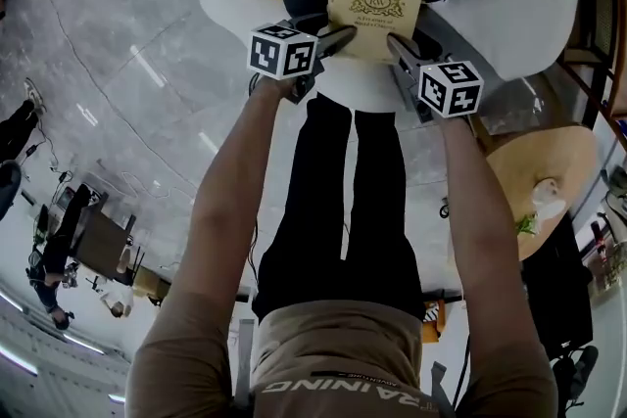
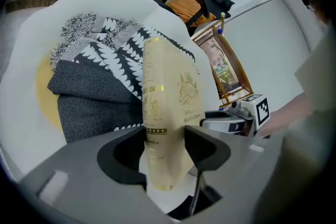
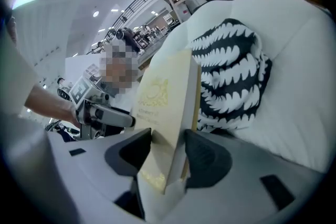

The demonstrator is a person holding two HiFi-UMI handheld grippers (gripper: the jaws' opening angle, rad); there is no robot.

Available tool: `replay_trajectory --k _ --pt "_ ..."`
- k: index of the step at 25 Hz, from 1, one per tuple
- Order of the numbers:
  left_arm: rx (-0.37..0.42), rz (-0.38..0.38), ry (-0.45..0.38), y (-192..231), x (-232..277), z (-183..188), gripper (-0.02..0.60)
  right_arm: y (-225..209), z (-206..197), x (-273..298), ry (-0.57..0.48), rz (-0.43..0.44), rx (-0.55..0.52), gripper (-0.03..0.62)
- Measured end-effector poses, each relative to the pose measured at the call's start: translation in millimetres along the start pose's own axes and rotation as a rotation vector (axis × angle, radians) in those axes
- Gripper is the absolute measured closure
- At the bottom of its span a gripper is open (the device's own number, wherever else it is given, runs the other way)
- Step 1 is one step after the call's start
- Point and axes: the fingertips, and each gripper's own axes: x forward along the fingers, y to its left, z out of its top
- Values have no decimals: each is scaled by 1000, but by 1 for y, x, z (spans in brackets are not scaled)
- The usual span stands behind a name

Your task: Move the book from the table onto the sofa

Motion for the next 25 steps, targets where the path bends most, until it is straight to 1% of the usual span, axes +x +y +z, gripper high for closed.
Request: replay_trajectory --k 2,6,9,15,19,21,24,25 --pt "-8 16 -3 7 7 1 348 -8 -1 9 12 0 0 385" --pt "3 47 23 15 20 -6 348 -20 -12 19 57 -7 -6 388" --pt "-20 47 20 25 26 -4 348 -24 -11 29 59 -26 2 388" --pt "-3 77 46 45 33 -4 348 -30 -11 51 97 -68 -26 395" --pt "14 110 63 48 41 -5 348 -36 -10 54 85 -109 -21 395" --pt "20 144 77 51 43 -9 348 -36 -11 54 94 -120 -34 395" --pt "14 233 73 63 40 -11 350 -31 -11 55 102 -120 -63 395" --pt "20 250 74 66 38 -10 350 -30 -8 55 93 -122 -63 395"
